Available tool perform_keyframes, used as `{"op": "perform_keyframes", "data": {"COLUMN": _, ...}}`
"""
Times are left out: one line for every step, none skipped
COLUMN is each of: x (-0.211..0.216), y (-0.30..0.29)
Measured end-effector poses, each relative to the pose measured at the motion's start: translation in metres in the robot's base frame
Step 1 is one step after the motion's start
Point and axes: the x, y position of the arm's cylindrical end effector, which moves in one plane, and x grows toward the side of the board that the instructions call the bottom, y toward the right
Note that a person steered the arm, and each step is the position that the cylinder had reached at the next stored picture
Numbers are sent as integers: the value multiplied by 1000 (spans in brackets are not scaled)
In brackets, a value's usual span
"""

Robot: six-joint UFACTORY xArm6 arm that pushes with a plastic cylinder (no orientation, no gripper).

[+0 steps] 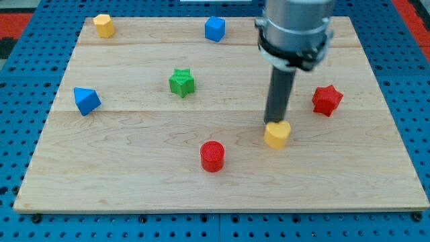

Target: Slide the yellow heart to the bottom right of the board

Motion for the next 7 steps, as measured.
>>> {"op": "perform_keyframes", "data": {"x": 5, "y": -6}}
{"op": "perform_keyframes", "data": {"x": -4, "y": -38}}
{"op": "perform_keyframes", "data": {"x": 27, "y": -43}}
{"op": "perform_keyframes", "data": {"x": 52, "y": 18}}
{"op": "perform_keyframes", "data": {"x": 63, "y": 55}}
{"op": "perform_keyframes", "data": {"x": 50, "y": 19}}
{"op": "perform_keyframes", "data": {"x": 40, "y": -39}}
